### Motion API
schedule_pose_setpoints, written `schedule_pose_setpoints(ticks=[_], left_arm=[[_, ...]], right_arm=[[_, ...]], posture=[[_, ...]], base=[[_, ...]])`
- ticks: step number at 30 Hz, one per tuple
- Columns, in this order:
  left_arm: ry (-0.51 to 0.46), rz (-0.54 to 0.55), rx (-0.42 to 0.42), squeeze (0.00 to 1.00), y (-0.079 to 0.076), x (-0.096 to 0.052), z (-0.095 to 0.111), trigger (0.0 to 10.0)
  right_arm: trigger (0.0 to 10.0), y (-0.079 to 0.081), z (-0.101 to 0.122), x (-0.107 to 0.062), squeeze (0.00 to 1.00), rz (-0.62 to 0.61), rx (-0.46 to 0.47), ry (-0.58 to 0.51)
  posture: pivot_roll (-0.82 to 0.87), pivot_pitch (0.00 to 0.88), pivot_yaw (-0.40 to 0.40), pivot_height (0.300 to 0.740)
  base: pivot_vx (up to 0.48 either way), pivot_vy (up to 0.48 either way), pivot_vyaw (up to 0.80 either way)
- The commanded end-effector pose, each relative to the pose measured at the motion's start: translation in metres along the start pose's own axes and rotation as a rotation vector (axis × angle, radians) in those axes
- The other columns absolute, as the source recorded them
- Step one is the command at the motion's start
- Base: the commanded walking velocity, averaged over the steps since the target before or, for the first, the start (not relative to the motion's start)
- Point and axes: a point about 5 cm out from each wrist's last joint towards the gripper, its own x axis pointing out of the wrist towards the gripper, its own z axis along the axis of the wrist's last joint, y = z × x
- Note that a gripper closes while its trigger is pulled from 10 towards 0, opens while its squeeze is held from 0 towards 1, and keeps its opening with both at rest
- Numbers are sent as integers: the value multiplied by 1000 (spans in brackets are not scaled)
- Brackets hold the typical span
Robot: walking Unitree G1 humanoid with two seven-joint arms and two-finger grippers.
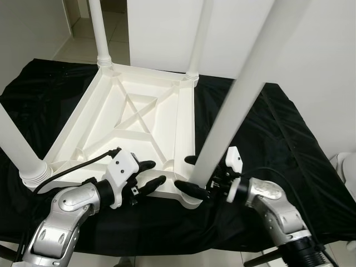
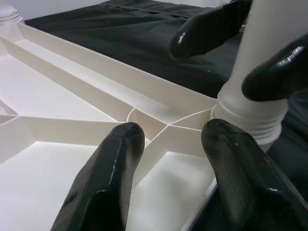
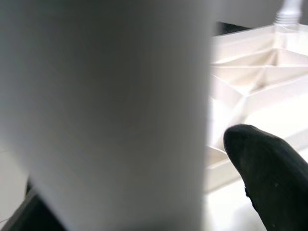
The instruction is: Building children table
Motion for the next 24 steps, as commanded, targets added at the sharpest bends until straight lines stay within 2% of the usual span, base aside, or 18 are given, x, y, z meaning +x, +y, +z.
schedule_pose_setpoints(ticks=[1,4,8,14,16,18,21,24], left_arm=[[-12,79,6,0,5,2,1,10000],[-41,92,-35,0,6,3,2,10000],[-112,83,-147,0,-12,18,2,10000],[-125,81,-170,0,-20,29,1,10000],[-133,101,-177,0,-18,34,1,10000],[-133,101,-177,0,-18,34,1,10000],[-137,163,-163,0,-8,35,0,10000],[-139,184,-160,0,-5,36,0,10000]], right_arm=[[10000,-3,-1,1,0,-49,-3,-1],[10000,-9,-2,-1,0,-130,4,-14],[10000,-21,-1,-13,0,-284,16,-43],[10000,-25,2,-18,0,-316,13,-47],[10000,-29,2,-24,0,-342,-4,-29],[10000,-29,2,-24,0,-342,-4,-29],[10000,-34,2,-33,0,-395,-23,-18],[10000,-36,1,-36,0,-425,-23,-18]], posture=[[182,48,-109,740],[182,55,-114,740],[159,77,-117,740],[141,109,-120,740],[129,125,-120,740],[129,125,-120,740],[119,139,-109,740],[121,137,-101,740]], base=[[0,0,0],[0,0,0],[0,0,0],[0,0,0],[0,0,0],[0,0,0],[0,0,0],[0,0,0]])
